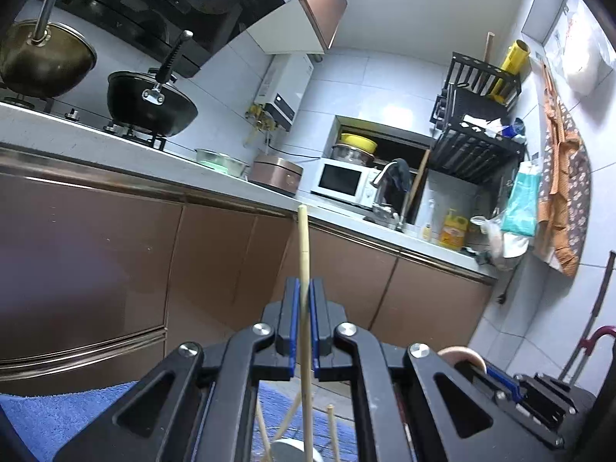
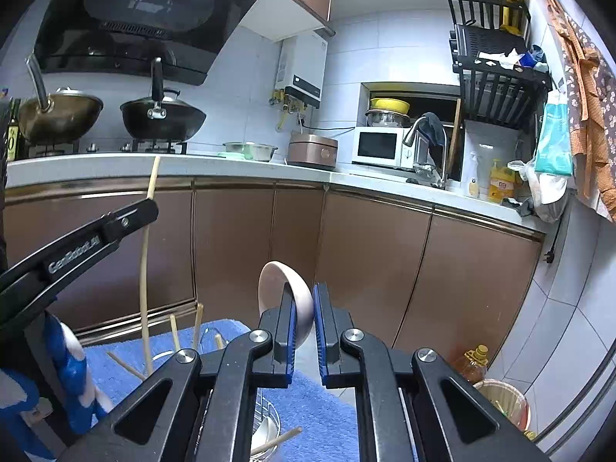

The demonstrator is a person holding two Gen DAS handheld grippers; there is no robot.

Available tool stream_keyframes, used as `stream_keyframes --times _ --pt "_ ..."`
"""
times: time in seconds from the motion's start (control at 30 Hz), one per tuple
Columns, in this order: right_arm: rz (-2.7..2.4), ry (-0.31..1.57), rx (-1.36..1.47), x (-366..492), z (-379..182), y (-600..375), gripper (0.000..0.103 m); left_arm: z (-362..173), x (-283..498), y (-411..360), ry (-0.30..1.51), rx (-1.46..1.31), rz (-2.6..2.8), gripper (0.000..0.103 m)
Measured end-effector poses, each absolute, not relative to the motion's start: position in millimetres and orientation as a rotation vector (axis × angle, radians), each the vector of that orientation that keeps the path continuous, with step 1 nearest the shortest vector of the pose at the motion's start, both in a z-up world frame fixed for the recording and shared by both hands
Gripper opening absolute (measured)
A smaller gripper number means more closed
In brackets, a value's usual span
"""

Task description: Organize utensils

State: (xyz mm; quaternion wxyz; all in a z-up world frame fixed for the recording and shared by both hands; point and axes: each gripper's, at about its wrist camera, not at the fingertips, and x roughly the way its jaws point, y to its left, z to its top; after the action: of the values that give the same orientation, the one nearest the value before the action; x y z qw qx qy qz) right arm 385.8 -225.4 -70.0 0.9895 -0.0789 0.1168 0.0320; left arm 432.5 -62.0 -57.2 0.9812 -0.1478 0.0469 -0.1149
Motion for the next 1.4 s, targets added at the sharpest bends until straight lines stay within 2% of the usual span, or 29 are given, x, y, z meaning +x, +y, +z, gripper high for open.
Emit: stream_keyframes --times 0.27,0.53,0.57,0.63,0.7,0.87,0.9,0.97,1.1,1.4 --pt "0.069 0.288 -0.185 391 -107 -218 0.009 -90 442 -68 0.104 -0.270 -0.176 0.005" --pt "0.086 0.316 -0.170 386 -122 -223 0.010 -109 430 -76 0.106 -0.235 -0.170 0.006" --pt "0.086 0.318 -0.169 385 -122 -224 0.011 -111 427 -78 0.105 -0.226 -0.166 0.006" --pt "0.084 0.316 -0.165 382 -121 -226 0.024 -113 424 -79 0.113 -0.218 -0.165 0.006" --pt "0.080 0.310 -0.163 379 -119 -227 0.031 -114 422 -79 0.118 -0.216 -0.161 0.007" --pt "0.077 0.308 -0.139 371 -113 -232 0.035 -112 412 -79 0.125 -0.192 -0.156 0.009" --pt "0.076 0.308 -0.133 369 -112 -233 0.036 -110 409 -79 0.125 -0.187 -0.157 0.010" --pt "0.073 0.305 -0.126 365 -110 -234 0.037 -107 402 -79 0.123 -0.169 -0.151 0.019" --pt "0.065 0.287 -0.117 351 -102 -234 0.038 -101 385 -76 0.125 -0.157 -0.143 0.022" --pt "0.028 0.243 -0.067 301 -81 -244 0.049 -87 343 -59 0.165 -0.162 -0.124 0.044"
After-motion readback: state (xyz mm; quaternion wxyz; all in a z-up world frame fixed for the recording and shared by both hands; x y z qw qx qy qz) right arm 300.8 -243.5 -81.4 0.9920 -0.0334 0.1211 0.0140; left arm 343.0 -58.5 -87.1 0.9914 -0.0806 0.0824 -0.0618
